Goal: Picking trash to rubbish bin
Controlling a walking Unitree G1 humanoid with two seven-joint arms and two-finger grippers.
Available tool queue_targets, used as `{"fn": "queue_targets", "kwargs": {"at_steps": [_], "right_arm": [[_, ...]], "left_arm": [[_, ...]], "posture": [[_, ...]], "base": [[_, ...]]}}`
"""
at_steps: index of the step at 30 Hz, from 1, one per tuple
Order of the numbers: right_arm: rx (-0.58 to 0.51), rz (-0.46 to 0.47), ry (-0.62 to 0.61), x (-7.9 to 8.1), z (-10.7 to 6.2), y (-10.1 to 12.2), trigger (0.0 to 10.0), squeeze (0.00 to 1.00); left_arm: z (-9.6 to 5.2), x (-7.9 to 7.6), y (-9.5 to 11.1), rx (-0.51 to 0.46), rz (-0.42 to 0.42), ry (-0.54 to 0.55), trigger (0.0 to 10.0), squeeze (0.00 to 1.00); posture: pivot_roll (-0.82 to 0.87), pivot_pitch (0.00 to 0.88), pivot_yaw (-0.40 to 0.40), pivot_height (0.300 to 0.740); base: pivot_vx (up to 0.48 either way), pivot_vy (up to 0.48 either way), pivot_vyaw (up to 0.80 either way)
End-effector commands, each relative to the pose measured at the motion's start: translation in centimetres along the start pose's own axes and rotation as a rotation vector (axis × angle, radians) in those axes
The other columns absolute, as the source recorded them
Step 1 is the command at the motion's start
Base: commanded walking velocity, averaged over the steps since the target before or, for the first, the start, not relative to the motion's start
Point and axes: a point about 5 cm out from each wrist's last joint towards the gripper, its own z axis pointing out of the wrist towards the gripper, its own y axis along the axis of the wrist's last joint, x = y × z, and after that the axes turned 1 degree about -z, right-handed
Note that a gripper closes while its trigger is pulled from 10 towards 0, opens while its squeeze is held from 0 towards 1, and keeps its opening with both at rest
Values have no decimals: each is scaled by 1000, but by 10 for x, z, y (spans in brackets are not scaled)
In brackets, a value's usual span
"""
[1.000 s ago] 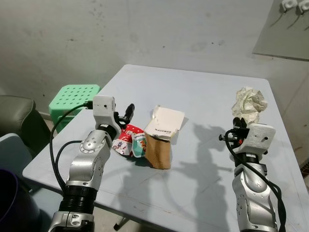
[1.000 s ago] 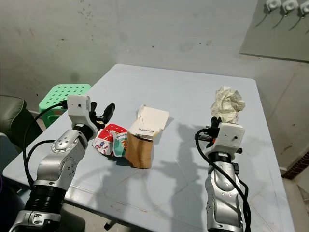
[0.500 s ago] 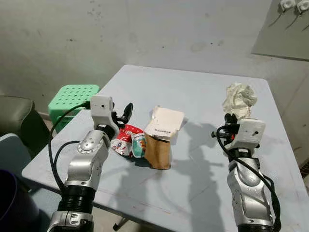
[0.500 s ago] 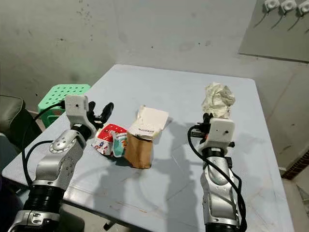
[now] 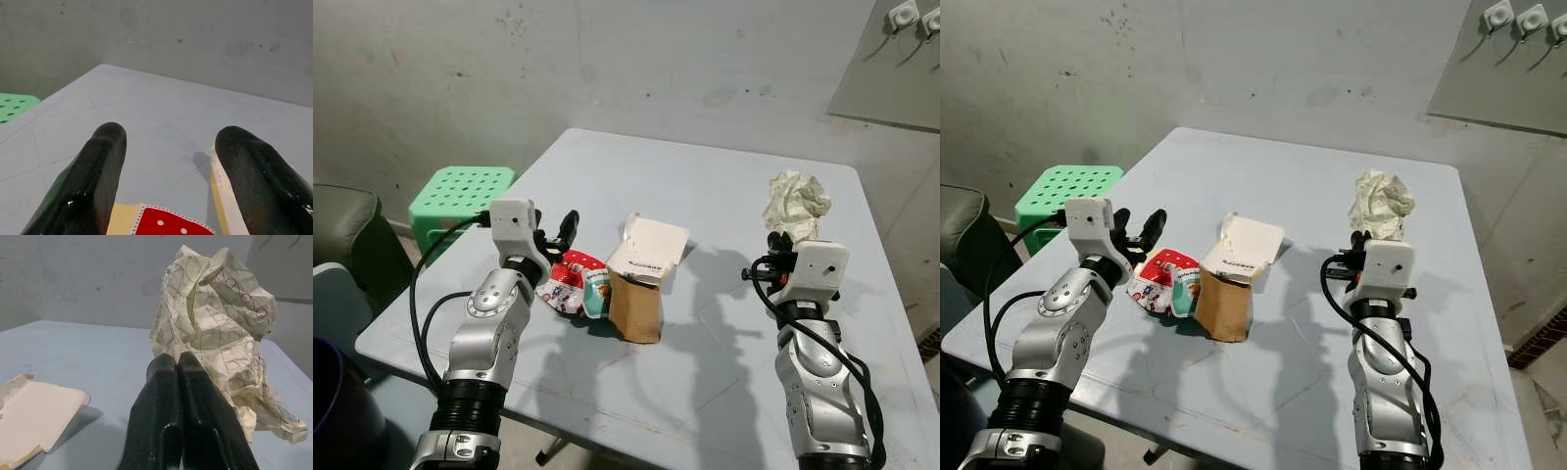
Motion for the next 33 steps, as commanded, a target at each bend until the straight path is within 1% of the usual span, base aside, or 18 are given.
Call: {"fn": "queue_targets", "kwargs": {"at_steps": [1, 7, 16, 33], "right_arm": [[3, 2, 6, 0, 0, -2, 10000, 0], [15, -2, 10, 2, -2, -6, 10000, 0], [10, -13, 12, 3, 2, -5, 10000, 0], [5, -19, 26, 7, 2, -5, 10000, 0]], "left_arm": [[2, 2, 3, -12, 7, 6, 10000, 0], [4, 2, 3, -12, 10, 2, 10000, 0], [7, 3, 7, -23, 6, -8, 10000, 0], [10, 4, 8, -26, 6, -8, 10000, 0]], "posture": [[-23, 0, -3, 740], [-24, 0, 0, 740], [-24, 0, 5, 740], [-25, 0, 3, 740]], "base": [[0, 266, 0], [0, 338, 0], [0, 376, 0], [0, 418, 0]]}}
